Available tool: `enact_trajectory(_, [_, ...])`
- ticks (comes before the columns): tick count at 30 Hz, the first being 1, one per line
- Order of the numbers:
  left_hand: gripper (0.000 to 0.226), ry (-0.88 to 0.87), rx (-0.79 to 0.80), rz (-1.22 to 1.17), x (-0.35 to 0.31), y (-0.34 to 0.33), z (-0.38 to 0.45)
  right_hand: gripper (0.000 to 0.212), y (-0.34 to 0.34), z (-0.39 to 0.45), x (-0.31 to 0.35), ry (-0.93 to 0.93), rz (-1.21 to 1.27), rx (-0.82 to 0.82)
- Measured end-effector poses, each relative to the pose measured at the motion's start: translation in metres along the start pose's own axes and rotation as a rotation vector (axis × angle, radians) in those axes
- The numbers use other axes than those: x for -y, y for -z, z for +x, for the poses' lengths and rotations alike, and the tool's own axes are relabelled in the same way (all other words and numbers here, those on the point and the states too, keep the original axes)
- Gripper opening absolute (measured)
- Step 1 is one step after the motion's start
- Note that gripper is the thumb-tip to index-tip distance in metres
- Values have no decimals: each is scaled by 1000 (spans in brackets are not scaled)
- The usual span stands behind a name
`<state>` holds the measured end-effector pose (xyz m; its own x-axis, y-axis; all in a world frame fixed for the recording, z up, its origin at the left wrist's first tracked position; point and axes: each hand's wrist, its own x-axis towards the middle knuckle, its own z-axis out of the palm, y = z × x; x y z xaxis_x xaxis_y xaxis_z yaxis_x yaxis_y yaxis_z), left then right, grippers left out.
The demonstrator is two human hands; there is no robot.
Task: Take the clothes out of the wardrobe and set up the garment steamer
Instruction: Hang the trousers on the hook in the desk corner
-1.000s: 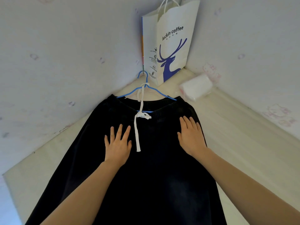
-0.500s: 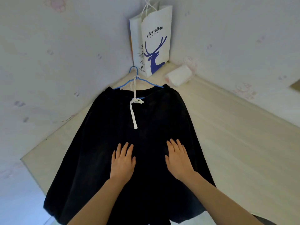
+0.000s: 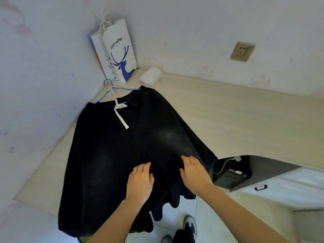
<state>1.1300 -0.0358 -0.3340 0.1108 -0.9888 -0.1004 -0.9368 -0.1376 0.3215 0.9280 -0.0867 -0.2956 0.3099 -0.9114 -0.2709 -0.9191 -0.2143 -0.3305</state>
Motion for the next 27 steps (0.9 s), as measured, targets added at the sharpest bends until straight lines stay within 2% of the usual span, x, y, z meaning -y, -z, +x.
enact_trajectory(8, [30, -368, -12, -35, -94, 12, -17, 40, 22, -104, -40, -245, 23, -67])
enact_trajectory(14, [27, -692, 33, 5, -178, -3, -54, 44, 26, -188, -82, -458, 112, -176])
enact_trajectory(17, [21, -810, 65, -33, -220, -14, -82, 44, 27, -241, -104, -540, 115, -243])
enact_trajectory(27, [27, -1103, 177, -94, -358, -63, -227, 45, 10, -440, -170, -820, 106, -378])
